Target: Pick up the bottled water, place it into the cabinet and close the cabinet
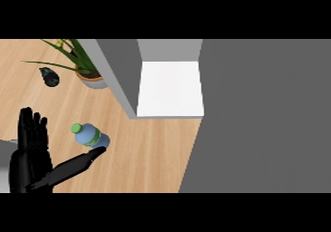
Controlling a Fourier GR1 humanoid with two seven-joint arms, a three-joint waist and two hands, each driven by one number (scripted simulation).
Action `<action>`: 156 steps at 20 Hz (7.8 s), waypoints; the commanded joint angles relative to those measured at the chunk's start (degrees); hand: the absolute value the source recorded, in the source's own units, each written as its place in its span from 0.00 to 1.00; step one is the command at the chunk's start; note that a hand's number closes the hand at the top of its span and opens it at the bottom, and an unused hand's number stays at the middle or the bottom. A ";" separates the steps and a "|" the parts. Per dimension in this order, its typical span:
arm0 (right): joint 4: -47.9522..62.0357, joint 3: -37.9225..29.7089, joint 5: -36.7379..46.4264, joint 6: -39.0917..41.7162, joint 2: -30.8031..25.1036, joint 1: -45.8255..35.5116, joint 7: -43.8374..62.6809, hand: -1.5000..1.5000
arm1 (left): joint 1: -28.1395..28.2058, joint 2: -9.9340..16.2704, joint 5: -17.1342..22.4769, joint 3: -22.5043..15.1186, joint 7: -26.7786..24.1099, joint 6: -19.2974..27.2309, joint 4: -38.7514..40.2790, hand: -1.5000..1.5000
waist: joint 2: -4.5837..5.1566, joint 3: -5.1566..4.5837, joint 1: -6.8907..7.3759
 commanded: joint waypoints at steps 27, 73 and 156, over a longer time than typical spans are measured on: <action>-7.58 4.28 7.97 -5.85 -6.34 -0.61 4.51 0.00 | -15.24 -3.96 13.40 6.93 -31.00 -3.90 46.71 0.00 | 0.05 0.00 -0.20; -5.07 8.28 8.11 -11.86 -7.12 -3.78 4.89 0.00 | -16.71 -1.46 21.25 3.85 -47.90 -34.98 58.24 1.00 | -0.14 0.04 0.45; -4.66 4.87 -2.37 -11.32 -14.88 0.53 -8.01 0.00 | -69.89 -3.97 19.29 -0.14 -33.12 8.36 96.38 1.00 | 1.34 0.02 -3.15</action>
